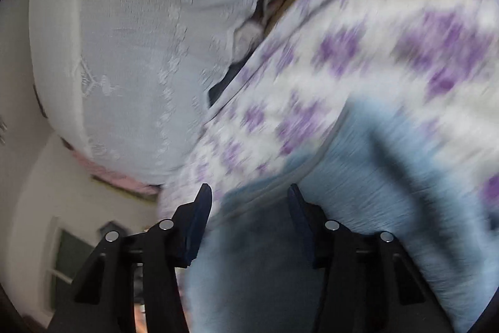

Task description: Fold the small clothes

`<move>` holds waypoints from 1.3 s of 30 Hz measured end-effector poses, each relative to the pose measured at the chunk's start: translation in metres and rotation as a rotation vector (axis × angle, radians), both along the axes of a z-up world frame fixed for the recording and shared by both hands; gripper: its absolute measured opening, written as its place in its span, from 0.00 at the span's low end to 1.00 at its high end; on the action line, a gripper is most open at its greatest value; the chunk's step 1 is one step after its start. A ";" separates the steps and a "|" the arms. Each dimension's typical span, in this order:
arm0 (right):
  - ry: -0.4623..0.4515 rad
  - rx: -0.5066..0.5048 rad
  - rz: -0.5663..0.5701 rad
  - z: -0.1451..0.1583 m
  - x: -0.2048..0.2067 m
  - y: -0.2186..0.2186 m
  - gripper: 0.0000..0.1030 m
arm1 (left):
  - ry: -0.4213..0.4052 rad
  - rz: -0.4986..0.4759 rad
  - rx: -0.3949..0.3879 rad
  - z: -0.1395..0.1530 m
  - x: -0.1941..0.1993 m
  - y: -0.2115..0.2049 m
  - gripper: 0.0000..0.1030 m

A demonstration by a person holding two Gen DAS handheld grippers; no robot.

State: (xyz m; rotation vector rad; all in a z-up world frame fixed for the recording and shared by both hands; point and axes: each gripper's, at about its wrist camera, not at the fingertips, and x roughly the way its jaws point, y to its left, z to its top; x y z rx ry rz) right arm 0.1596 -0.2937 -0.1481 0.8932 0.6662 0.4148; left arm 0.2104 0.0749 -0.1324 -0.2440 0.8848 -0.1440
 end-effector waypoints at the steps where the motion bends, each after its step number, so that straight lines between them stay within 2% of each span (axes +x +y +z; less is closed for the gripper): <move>1: 0.000 -0.029 -0.025 0.004 -0.005 -0.002 0.48 | -0.009 -0.002 -0.003 0.004 -0.006 0.006 0.77; 3: -0.008 -0.136 -0.096 0.019 -0.020 -0.002 0.53 | -0.033 0.033 0.045 0.011 -0.020 0.014 0.80; 4: -0.008 -0.136 -0.096 0.019 -0.020 -0.002 0.56 | -0.058 0.056 0.083 0.017 -0.030 0.018 0.82; 5: -0.041 -0.178 -0.103 0.030 -0.031 0.002 0.61 | -0.077 0.051 0.092 0.021 -0.039 0.020 0.83; 6: -0.098 -0.208 -0.048 0.044 -0.048 0.012 0.62 | -0.095 0.023 0.081 0.026 -0.049 0.021 0.84; 9: -0.129 -0.233 0.074 0.049 -0.074 0.034 0.62 | -0.110 -0.038 0.061 0.031 -0.068 0.012 0.88; 11: -0.110 -0.267 0.128 0.040 -0.086 0.042 0.63 | -0.118 -0.059 0.144 0.026 -0.076 -0.004 0.92; 13: -0.054 -0.326 0.112 0.023 -0.090 0.041 0.63 | -0.083 -0.026 0.272 0.009 -0.075 -0.014 0.93; 14: -0.048 -0.328 0.104 0.015 -0.092 0.033 0.55 | -0.043 -0.005 0.312 -0.004 -0.072 -0.012 0.95; 15: -0.052 -0.336 0.093 0.011 -0.094 0.024 0.38 | -0.006 0.007 0.302 -0.014 -0.068 -0.006 0.96; 17: -0.036 -0.350 0.050 0.012 -0.099 0.010 0.28 | 0.060 0.032 0.119 -0.026 -0.064 0.020 0.96; 18: -0.036 -0.353 0.012 0.014 -0.105 0.003 0.29 | 0.087 0.057 0.050 -0.024 -0.065 0.031 0.96; 19: -0.035 -0.368 -0.026 0.017 -0.111 -0.002 0.30 | 0.073 0.075 0.053 -0.020 -0.071 0.036 0.96; 20: -0.037 -0.385 -0.056 0.019 -0.119 -0.008 0.34 | 0.049 0.087 0.081 -0.015 -0.077 0.036 0.96; 21: -0.048 -0.413 -0.095 0.024 -0.131 -0.012 0.43 | 0.013 0.100 0.136 -0.009 -0.087 0.034 0.96; 23: -0.074 -0.435 -0.114 0.027 -0.146 -0.012 0.52 | -0.058 0.100 0.243 0.003 -0.109 0.021 0.96; 26: -0.114 -0.478 -0.095 0.030 -0.171 0.000 0.54 | -0.153 0.049 0.309 0.014 -0.144 0.002 0.96; 28: -0.130 -0.509 -0.069 0.028 -0.179 0.012 0.55 | -0.185 0.030 0.326 0.015 -0.160 -0.008 0.96; 30: -0.130 -0.565 -0.029 0.024 -0.180 0.027 0.59 | -0.190 0.017 0.325 0.012 -0.166 -0.014 0.96; 32: -0.103 -0.619 0.002 0.018 -0.175 0.041 0.65 | -0.154 0.001 0.348 -0.001 -0.163 -0.022 0.96; 34: -0.081 -0.680 0.034 0.007 -0.170 0.051 0.67 | -0.098 -0.006 0.359 -0.016 -0.156 -0.022 0.96; 36: -0.086 -0.688 0.033 0.009 -0.169 0.054 0.69 | -0.069 -0.006 0.321 -0.022 -0.153 -0.017 0.96; 39: -0.094 -0.700 0.019 0.013 -0.174 0.055 0.69 | -0.083 0.003 0.326 -0.018 -0.156 -0.017 0.96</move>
